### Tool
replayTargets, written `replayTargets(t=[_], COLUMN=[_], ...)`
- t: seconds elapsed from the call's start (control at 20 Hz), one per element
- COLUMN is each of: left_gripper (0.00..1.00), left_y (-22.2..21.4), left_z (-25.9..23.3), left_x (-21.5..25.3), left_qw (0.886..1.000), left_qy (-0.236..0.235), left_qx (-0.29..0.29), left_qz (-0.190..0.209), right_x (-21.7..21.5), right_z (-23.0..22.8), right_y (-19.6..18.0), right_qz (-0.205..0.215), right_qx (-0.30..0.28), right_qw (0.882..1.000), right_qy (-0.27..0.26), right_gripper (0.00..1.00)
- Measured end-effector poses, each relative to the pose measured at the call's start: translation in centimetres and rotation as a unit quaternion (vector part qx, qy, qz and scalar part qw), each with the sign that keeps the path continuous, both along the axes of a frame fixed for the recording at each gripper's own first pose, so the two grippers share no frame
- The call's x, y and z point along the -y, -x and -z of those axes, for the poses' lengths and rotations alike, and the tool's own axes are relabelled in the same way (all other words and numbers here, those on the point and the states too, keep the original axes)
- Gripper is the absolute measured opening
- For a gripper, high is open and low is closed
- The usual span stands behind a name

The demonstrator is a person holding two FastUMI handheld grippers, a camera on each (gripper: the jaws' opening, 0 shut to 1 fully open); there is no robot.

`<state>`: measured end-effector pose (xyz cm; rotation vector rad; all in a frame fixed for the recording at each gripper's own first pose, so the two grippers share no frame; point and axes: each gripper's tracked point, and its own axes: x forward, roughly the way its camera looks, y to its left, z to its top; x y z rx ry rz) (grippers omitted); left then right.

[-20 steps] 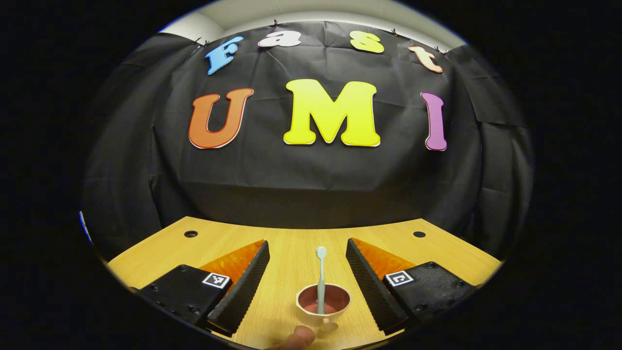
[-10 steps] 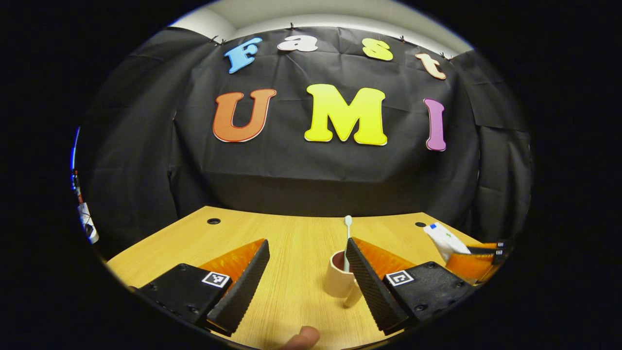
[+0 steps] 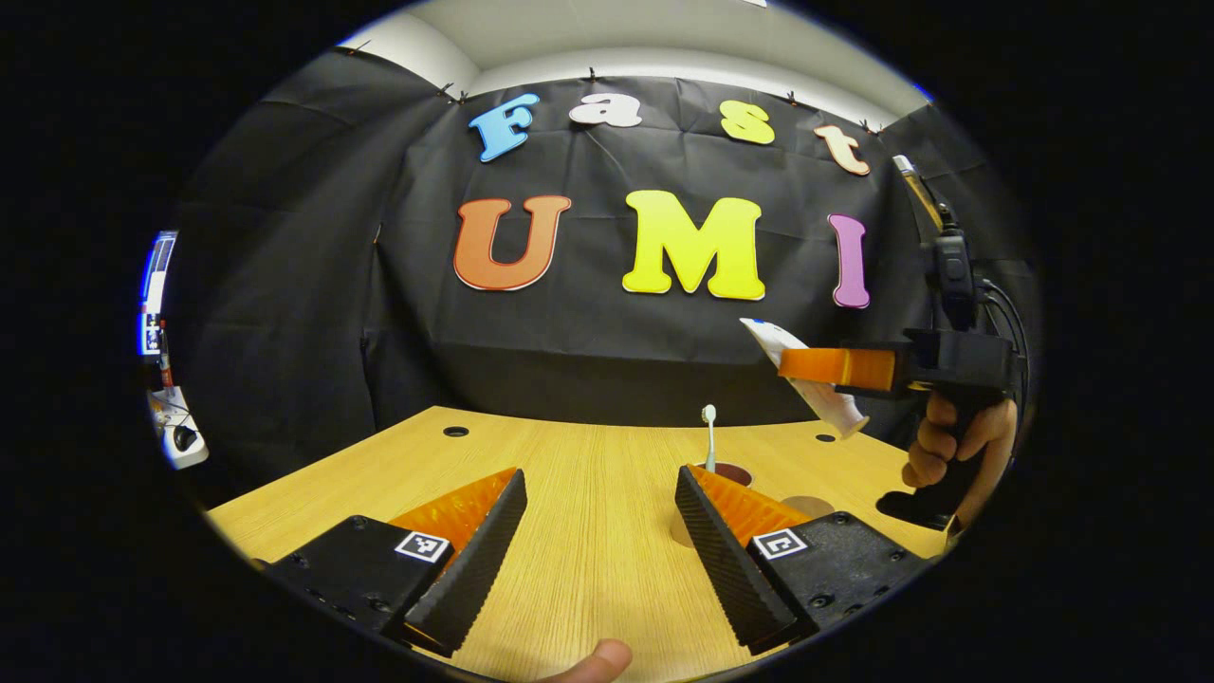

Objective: Put the toothbrush and toothpaste on the desktop into the cup, then pick up the cup and place it on the coaster on the desktop.

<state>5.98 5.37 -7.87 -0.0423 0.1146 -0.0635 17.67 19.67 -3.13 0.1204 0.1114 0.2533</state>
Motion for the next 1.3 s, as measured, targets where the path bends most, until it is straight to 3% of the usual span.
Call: replayTargets(t=[0.25,0.6,1.0,1.1,1.25,1.3], left_gripper=[1.0,0.99,0.99,0.99,0.99,1.0], left_y=[-0.1,-0.4,-0.2,-0.1,-0.3,-0.4], left_z=[0.8,2.4,2.6,2.6,3.0,3.2], left_x=[-0.7,0.1,-0.1,-0.1,0.6,0.8], left_qw=[1.0,0.999,0.999,0.999,0.999,0.999], left_qy=[0.015,0.032,0.027,0.025,0.03,0.03], left_qx=[-0.006,-0.023,-0.025,-0.027,-0.037,-0.041], left_qz=[-0.006,0.008,0.008,0.007,0.014,0.014], right_x=[-1.9,-3.1,-3.7,-3.0,-1.9,-1.6], right_z=[3.1,3.1,5.2,4.3,2.8,2.5], right_y=[-2.6,-3.0,-2.7,-2.1,-0.7,-0.3], right_qz=[0.011,0.004,-0.011,-0.005,0.003,0.003], right_qx=[-0.035,-0.024,-0.062,-0.05,-0.027,-0.023], right_qw=[0.999,0.999,0.998,0.998,0.999,0.999], right_qy=[0.022,0.031,0.027,0.029,0.027,0.026], right_gripper=[0.22,0.25,0.25,0.36,0.92,0.93])
